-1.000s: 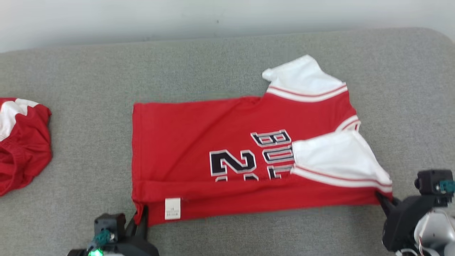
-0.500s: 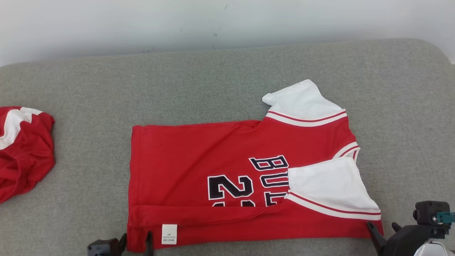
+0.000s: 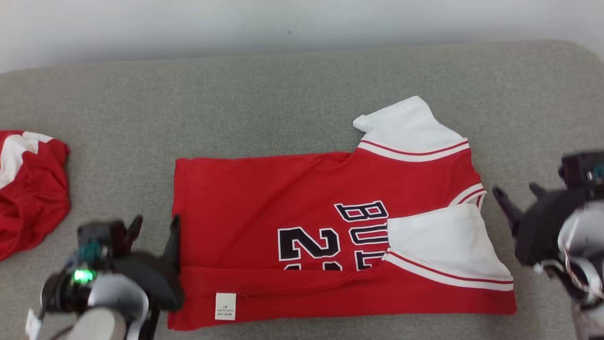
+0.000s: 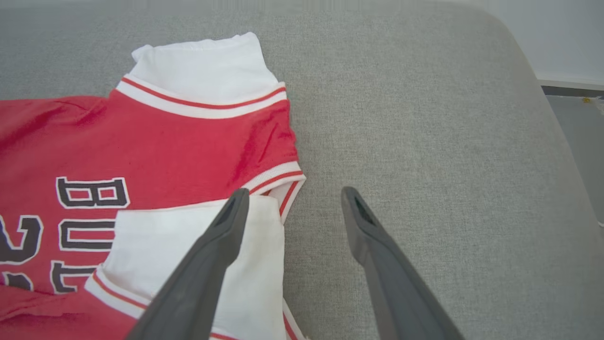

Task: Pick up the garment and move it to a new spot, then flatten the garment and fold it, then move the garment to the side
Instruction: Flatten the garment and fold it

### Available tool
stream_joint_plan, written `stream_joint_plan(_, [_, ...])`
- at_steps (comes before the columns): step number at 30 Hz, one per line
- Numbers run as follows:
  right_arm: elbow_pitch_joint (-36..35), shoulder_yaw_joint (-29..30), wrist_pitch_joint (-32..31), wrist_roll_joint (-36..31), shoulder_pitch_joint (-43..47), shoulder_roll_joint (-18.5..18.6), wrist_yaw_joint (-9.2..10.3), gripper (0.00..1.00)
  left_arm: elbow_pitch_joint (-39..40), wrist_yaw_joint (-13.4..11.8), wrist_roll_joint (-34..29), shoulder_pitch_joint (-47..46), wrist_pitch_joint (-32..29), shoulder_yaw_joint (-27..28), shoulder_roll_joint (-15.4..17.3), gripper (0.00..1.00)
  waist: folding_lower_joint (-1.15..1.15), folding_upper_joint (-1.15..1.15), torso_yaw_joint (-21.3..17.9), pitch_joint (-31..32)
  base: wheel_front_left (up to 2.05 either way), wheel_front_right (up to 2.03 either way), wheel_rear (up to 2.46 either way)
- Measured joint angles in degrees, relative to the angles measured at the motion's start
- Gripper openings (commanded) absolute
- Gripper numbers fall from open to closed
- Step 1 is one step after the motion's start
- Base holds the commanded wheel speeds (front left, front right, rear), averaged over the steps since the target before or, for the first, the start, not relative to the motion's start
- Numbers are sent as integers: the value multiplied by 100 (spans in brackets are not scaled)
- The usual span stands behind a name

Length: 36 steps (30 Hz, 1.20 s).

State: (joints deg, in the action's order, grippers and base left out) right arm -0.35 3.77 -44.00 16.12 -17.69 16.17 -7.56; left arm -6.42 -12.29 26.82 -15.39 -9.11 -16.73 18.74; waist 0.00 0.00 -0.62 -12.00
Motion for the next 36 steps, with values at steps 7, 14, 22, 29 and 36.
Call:
stream_joint_plan(7, [1011,-890,7,278,-1512,396,0,100,-955,324,142,-1265,-458,-145,-166,100,1,0,43,-345,0,0,0])
stream_joint_plan(14, [1917,-1545,280,460,-2601,535,0,100,-1714,543,-18,-2179,-516,-376,-187,100,1,1,79,-710,0,0,0])
stream_joint_plan(22, [2469,-1997,616,633,-3177,661,0,100,-2173,686,-202,-2727,-590,-558,-168,100,1,1,111,-1079,0,0,0])
stream_joint_plan(29, [2740,-2156,762,792,-3279,770,0,100,-2347,784,-220,-2917,-605,-680,-200,87,0,0,148,-1239,0,0,0])
stream_joint_plan(36, [2908,-2212,876,855,-3463,862,0,100,-2460,730,-268,-3042,-509,-733,-270,0,0,0,167,-1370,0,0,0])
